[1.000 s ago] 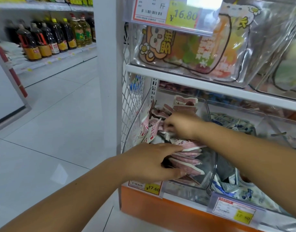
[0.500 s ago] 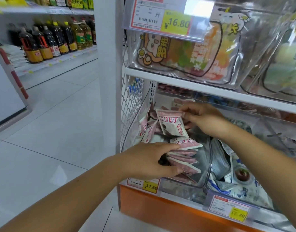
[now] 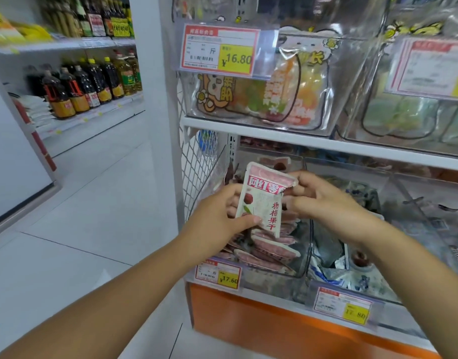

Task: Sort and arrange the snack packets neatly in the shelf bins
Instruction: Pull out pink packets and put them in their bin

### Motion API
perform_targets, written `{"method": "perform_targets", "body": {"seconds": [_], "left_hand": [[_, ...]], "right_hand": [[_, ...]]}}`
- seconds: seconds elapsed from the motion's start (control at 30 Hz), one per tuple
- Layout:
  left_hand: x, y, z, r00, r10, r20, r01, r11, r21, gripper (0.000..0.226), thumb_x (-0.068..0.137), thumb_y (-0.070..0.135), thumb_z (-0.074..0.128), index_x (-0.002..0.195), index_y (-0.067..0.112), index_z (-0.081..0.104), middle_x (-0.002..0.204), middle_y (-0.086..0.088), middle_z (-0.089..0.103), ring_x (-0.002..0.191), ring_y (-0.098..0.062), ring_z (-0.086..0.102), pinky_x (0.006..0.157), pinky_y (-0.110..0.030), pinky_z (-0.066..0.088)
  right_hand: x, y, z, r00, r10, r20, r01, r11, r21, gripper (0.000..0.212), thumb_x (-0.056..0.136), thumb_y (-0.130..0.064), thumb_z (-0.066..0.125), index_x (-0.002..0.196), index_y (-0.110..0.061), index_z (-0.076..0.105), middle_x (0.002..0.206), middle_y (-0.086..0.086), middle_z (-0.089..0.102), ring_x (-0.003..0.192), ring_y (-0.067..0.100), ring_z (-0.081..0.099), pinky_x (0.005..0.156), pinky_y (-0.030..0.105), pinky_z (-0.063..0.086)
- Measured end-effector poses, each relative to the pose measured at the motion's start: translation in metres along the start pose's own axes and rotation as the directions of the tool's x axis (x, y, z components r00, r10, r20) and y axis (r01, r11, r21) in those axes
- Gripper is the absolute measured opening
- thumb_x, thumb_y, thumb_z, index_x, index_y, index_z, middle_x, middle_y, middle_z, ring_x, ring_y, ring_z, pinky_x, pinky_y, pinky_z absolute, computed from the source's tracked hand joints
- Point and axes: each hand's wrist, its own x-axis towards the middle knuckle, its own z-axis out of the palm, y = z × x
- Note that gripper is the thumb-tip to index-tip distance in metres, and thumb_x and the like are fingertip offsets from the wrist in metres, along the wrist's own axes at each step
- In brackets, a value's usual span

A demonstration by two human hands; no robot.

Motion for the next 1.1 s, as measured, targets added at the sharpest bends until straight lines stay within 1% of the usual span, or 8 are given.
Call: {"method": "perform_targets", "body": {"seconds": [0.17, 0.33, 0.43, 0.57, 0.77, 0.87, 0.93, 1.1], "left_hand": [[-0.005, 0.012, -0.027, 0.993, -0.017, 0.117, -0.012, 0.970, 0.241, 0.064, 0.078, 0.021, 0.079, 0.132, 0.040, 0.050, 0.111, 0.018, 0.066, 0.098, 0.004, 0.062, 0.087, -0.027, 0.054], [-0.031, 0.003, -0.069, 0.997, -0.015, 0.079, -0.030, 0.844, 0.536, 0.056, 0.084, 0.019, 0.073, 0.131, 0.040, 0.050, 0.106, 0.022, 0.061, 0.094, 0.012, 0.056, 0.077, -0.004, 0.043], [-0.045, -0.006, -0.073, 0.995, 0.008, 0.098, -0.065, 0.802, 0.594, 0.052, 0.086, 0.025, 0.071, 0.132, 0.040, 0.050, 0.114, 0.027, 0.056, 0.097, 0.011, 0.053, 0.084, -0.008, 0.044], [-0.053, -0.012, -0.071, 0.985, 0.065, 0.158, -0.154, 0.738, 0.657, 0.049, 0.088, 0.036, 0.067, 0.133, 0.042, 0.049, 0.125, 0.027, 0.051, 0.100, 0.013, 0.045, 0.086, -0.007, 0.036], [-0.051, -0.017, -0.067, 0.980, 0.127, 0.154, -0.199, 0.675, 0.710, 0.045, 0.089, 0.039, 0.065, 0.132, 0.039, 0.052, 0.132, 0.016, 0.054, 0.120, -0.002, 0.047, 0.099, -0.020, 0.036], [-0.049, -0.017, -0.064, 0.972, 0.177, 0.154, -0.232, 0.616, 0.753, 0.042, 0.088, 0.040, 0.066, 0.128, 0.039, 0.055, 0.128, 0.016, 0.058, 0.118, -0.006, 0.051, 0.098, -0.027, 0.037], [-0.047, -0.018, -0.062, 0.972, 0.175, 0.159, -0.233, 0.587, 0.775, 0.040, 0.089, 0.042, 0.064, 0.127, 0.040, 0.055, 0.126, 0.017, 0.059, 0.116, -0.006, 0.051, 0.097, -0.027, 0.036], [-0.046, -0.014, -0.058, 0.972, 0.184, 0.143, -0.222, 0.549, 0.805, 0.033, 0.087, 0.040, 0.067, 0.119, 0.033, 0.062, 0.118, 0.011, 0.064, 0.109, -0.013, 0.058, 0.091, -0.029, 0.039]], "right_hand": [[-0.006, -0.013, 0.013, 0.974, -0.146, -0.171, 0.076, 0.930, -0.360, 0.018, 0.084, -0.019, 0.072, 0.100, -0.027, 0.068, 0.090, -0.010, 0.073, 0.080, 0.009, 0.070, 0.080, 0.037, 0.058], [-0.006, -0.012, 0.026, 0.968, -0.196, -0.154, 0.118, 0.905, -0.408, 0.011, 0.084, -0.023, 0.072, 0.086, -0.028, 0.063, 0.081, -0.004, 0.070, 0.073, 0.016, 0.067, 0.073, 0.038, 0.056], [-0.003, 0.003, 0.050, 0.973, -0.232, -0.013, 0.161, 0.713, -0.682, 0.019, 0.088, -0.031, 0.068, 0.081, -0.032, 0.050, 0.066, -0.009, 0.057, 0.062, 0.003, 0.054, 0.055, 0.017, 0.038], [0.006, 0.014, 0.069, 0.983, -0.177, 0.050, 0.132, 0.488, -0.863, 0.025, 0.090, -0.035, 0.063, 0.081, -0.027, 0.042, 0.069, -0.009, 0.047, 0.067, 0.011, 0.045, 0.056, 0.028, 0.034], [0.033, 0.009, 0.076, 0.983, -0.153, 0.099, 0.148, 0.359, -0.921, 0.022, 0.089, -0.034, 0.062, 0.079, -0.021, 0.048, 0.073, -0.004, 0.052, 0.078, 0.022, 0.053, 0.061, 0.031, 0.036], [0.039, 0.008, 0.088, 0.969, -0.132, 0.208, 0.234, 0.224, -0.946, 0.007, 0.092, -0.028, 0.058, 0.092, -0.021, 0.060, 0.087, 0.005, 0.062, 0.091, 0.028, 0.060, 0.066, 0.030, 0.038], [0.040, 0.013, 0.095, 0.953, -0.066, 0.294, 0.301, 0.140, -0.943, 0.016, 0.093, -0.020, 0.055, 0.105, -0.021, 0.065, 0.095, 0.007, 0.067, 0.092, 0.027, 0.062, 0.068, 0.029, 0.039], [0.055, 0.010, 0.075, 0.888, 0.212, 0.407, 0.305, 0.391, -0.869, 0.028, 0.093, -0.023, 0.059, 0.120, -0.025, 0.067, 0.111, -0.003, 0.069, 0.100, 0.017, 0.061, 0.081, 0.028, 0.045]]}}
